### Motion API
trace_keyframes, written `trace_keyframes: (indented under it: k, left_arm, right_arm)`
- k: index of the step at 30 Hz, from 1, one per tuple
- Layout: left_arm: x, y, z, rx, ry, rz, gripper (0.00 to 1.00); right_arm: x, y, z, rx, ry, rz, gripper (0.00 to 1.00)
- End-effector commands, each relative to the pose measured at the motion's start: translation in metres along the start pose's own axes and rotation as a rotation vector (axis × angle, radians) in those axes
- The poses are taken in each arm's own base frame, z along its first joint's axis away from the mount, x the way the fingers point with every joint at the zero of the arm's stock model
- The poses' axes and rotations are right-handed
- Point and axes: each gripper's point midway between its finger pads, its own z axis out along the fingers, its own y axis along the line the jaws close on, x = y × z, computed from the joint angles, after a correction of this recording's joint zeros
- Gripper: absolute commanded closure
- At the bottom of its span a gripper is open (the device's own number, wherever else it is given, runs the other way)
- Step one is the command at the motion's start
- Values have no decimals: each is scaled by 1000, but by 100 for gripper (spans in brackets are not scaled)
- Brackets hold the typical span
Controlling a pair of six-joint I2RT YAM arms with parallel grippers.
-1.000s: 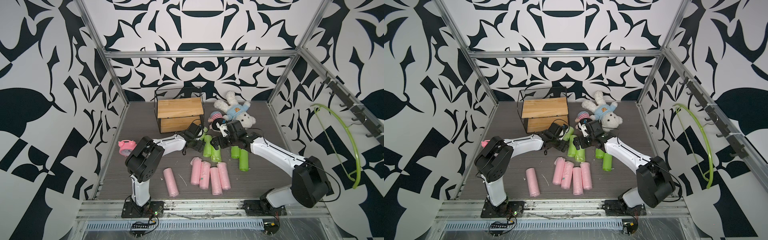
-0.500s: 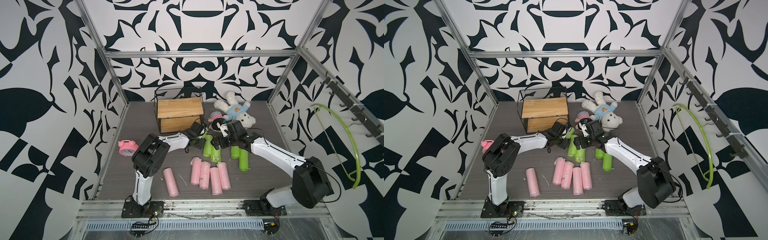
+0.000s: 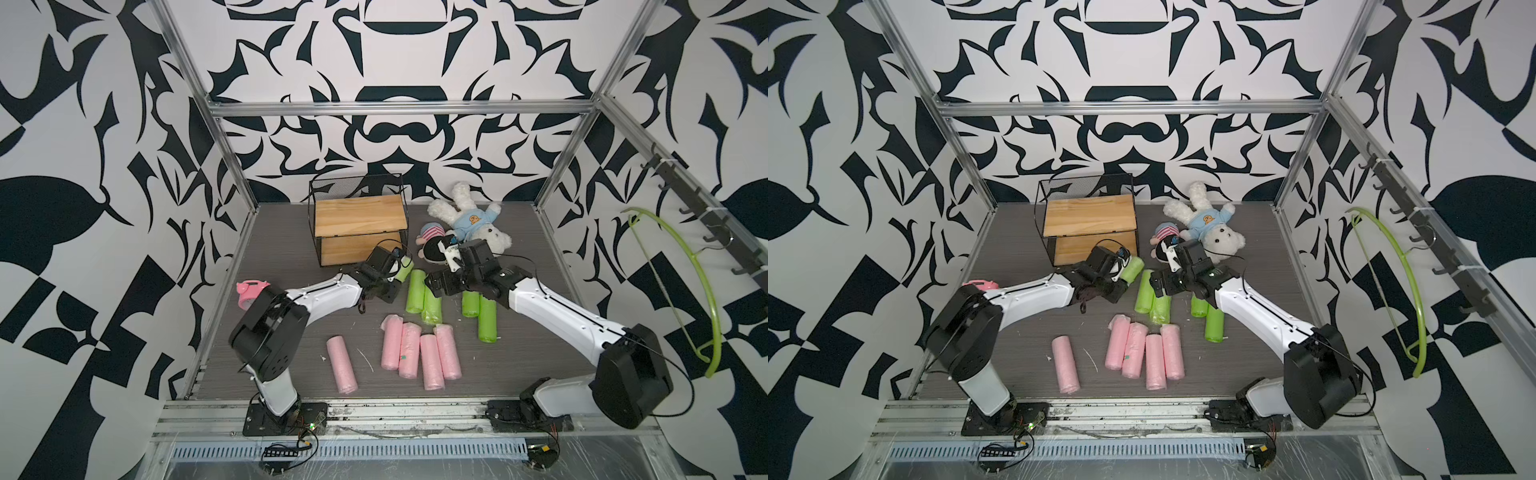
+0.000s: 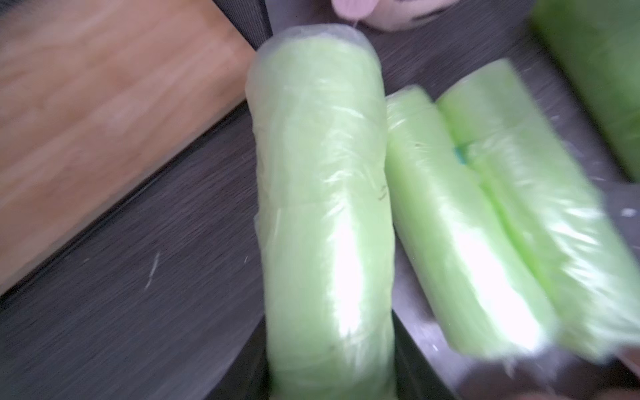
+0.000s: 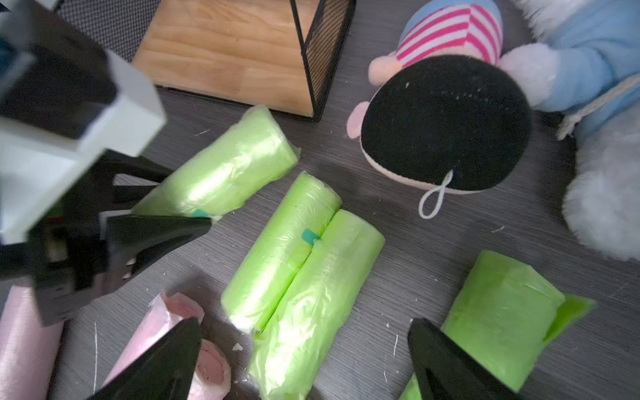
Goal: Sort the rolls of trash bags by color and place them on the shelf
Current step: Pick up the roll of trash bags from the center of the board, then place the roll of trash bags on the shelf.
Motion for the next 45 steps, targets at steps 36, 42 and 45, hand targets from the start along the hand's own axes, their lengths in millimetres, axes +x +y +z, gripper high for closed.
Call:
trace_keyframes:
  k: [36,42,45]
  left_arm:
    - [-118,179,-155,-518,-82,-248,60]
    - [-116,210,-140,-618,-21,-236,58]
    - [-113,218,-133,-635,23,-231,57]
  right_arm:
    - [-93,102,-90,-263,-343,-194,2]
    - [-84,97,-82,-245,-318,-191,2]
    - [-83,96,-79,-241,-313,-189,2]
